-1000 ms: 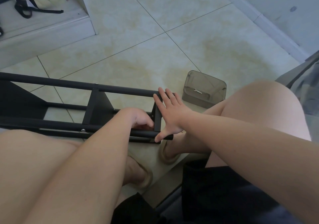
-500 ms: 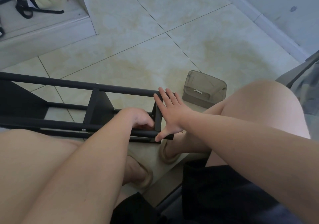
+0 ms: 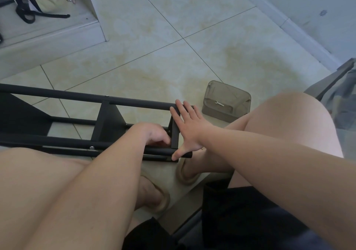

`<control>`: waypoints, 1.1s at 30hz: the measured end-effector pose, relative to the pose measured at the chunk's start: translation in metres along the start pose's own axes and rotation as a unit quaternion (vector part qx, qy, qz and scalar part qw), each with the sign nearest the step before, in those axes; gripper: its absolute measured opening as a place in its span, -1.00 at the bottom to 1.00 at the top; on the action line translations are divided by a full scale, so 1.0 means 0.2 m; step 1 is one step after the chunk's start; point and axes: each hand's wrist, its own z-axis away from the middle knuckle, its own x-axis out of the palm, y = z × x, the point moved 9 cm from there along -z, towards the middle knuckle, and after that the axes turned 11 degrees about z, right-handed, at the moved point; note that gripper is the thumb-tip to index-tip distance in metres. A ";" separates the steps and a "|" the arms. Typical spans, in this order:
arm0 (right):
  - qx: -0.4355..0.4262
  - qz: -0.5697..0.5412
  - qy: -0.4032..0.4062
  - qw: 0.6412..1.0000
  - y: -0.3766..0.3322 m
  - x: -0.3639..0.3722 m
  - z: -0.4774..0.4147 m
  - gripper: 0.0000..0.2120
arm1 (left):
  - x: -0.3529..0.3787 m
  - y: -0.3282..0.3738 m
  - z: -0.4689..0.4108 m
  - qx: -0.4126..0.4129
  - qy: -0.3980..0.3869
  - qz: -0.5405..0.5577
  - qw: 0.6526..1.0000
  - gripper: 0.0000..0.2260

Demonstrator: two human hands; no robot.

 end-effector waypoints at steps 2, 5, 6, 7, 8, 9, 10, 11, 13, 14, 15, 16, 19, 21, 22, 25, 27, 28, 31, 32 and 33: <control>0.000 0.002 0.001 1.000 0.00 0.00 0.00 0.49 | 0.01 0.00 0.01 -0.001 -0.007 0.017 1.000 -0.71; -0.001 0.000 0.001 1.000 0.00 0.00 0.00 0.49 | 0.02 -0.01 0.02 -0.003 -0.018 0.035 0.999 -0.86; 0.000 -0.002 0.002 1.000 0.00 0.00 0.00 0.49 | 0.03 -0.01 0.02 -0.004 -0.023 0.037 0.999 -0.91; 0.000 -0.002 0.003 1.000 0.00 0.00 0.00 0.49 | 0.03 -0.01 0.01 -0.003 -0.021 0.039 0.999 -0.91; 0.000 -0.002 0.004 1.000 0.00 0.00 0.00 0.50 | 0.02 -0.01 0.01 0.001 -0.014 0.036 0.999 -0.92; 0.000 -0.002 0.004 1.000 0.00 0.00 0.00 0.50 | 0.01 0.00 0.01 0.007 -0.006 0.027 1.000 -0.92; 0.001 -0.002 0.004 1.000 0.00 0.00 0.00 0.50 | 0.01 0.00 0.00 0.011 0.001 0.016 1.000 -0.90; 0.001 -0.003 0.004 1.000 0.00 0.00 0.00 0.50 | 0.00 0.00 -0.01 0.013 0.006 0.006 1.000 -0.85; 0.001 -0.002 0.005 1.000 0.00 0.00 0.00 0.50 | 0.00 0.00 -0.01 0.011 0.008 -0.004 1.000 -0.73; 0.000 0.000 0.005 1.000 0.00 0.01 0.00 0.50 | 0.00 0.01 0.00 0.011 0.003 -0.003 1.000 -0.70; 0.000 0.000 0.005 1.000 0.00 0.01 0.00 0.50 | 0.01 0.01 0.00 0.011 -0.004 0.001 1.000 -0.70; 0.000 0.001 0.006 1.000 0.00 0.01 -0.01 0.50 | 0.01 0.01 0.01 0.010 -0.008 0.007 1.000 -0.70; 0.000 0.003 0.008 1.000 0.00 0.01 -0.01 0.50 | 0.02 0.00 0.01 0.007 -0.017 0.026 0.999 -0.76; 0.001 0.002 0.010 1.000 0.00 0.01 -0.01 0.50 | 0.03 0.00 0.01 0.003 -0.031 0.044 0.999 -0.86; 0.001 0.003 0.011 1.000 0.00 0.01 -0.01 0.50 | 0.04 0.00 0.01 0.002 -0.031 0.045 0.999 -0.88; -0.001 0.002 0.008 1.000 0.00 0.01 -0.01 0.50 | 0.01 0.01 0.00 0.011 -0.009 0.023 1.000 -0.78; -0.001 0.002 0.008 1.000 0.00 0.01 -0.01 0.50 | 0.01 0.01 0.00 0.012 -0.003 0.006 1.000 -0.77; -0.001 0.002 0.008 1.000 0.00 0.01 -0.01 0.50 | 0.01 0.01 -0.01 0.013 -0.002 0.003 1.000 -0.76; -0.001 0.000 0.009 1.000 0.00 0.01 -0.01 0.50 | 0.01 0.00 -0.01 0.009 -0.016 0.025 1.000 -0.80; -0.002 -0.001 0.009 1.000 0.00 0.01 -0.01 0.50 | 0.02 0.00 -0.01 0.006 -0.020 0.033 0.999 -0.81; -0.003 -0.001 0.009 1.000 0.00 0.01 -0.01 0.50 | 0.02 -0.01 -0.01 0.002 -0.023 0.038 0.999 -0.82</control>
